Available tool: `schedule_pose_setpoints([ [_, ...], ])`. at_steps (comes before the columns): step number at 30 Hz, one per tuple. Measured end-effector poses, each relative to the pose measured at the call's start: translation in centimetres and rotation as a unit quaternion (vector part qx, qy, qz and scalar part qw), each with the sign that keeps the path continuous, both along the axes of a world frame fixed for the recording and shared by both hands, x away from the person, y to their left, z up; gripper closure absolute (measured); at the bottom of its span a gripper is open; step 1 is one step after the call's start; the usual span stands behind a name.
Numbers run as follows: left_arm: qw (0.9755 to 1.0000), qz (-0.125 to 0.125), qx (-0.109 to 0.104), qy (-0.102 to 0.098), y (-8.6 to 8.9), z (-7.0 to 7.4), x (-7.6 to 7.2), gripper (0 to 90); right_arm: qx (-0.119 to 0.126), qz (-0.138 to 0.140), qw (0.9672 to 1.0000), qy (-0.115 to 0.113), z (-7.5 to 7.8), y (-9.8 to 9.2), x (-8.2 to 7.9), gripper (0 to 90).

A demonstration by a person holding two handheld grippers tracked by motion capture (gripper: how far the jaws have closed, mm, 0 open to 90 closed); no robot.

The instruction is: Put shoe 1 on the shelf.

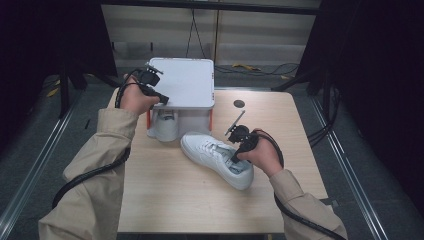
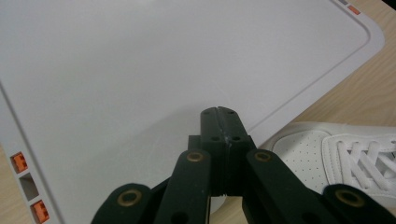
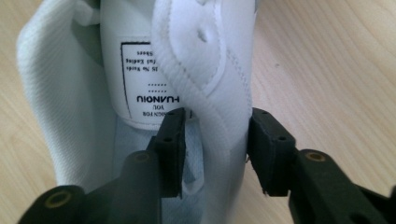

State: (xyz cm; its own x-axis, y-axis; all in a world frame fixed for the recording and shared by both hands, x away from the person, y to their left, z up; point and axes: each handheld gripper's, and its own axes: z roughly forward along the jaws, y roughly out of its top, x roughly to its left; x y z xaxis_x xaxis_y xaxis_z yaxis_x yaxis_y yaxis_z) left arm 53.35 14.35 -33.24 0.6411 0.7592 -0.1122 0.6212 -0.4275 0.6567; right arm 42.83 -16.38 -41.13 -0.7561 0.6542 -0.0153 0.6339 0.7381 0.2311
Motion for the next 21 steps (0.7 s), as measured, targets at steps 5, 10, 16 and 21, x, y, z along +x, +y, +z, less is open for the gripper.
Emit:
schedule_pose_setpoints([
  [5,1.0000,-0.001,0.002,-0.002,0.0,0.0,-0.1,90.0,-0.010,-0.012,0.9999,-0.001,0.0,0.0,0.2,71.8],
  [10,1.0000,-0.001,-0.001,-0.004,0.1,-0.1,-0.1,90.0,-0.020,-0.037,0.9991,-0.008,0.3,0.4,0.1,81.9],
  [16,1.0000,-0.003,-0.002,-0.004,0.1,-0.1,-0.1,90.0,0.002,-0.061,0.9980,-0.017,1.0,0.2,-0.2,83.0],
  [21,1.0000,-0.004,-0.002,-0.007,0.1,-0.1,-0.1,90.0,0.019,-0.089,0.9955,-0.026,2.3,-0.1,0.2,83.5],
])
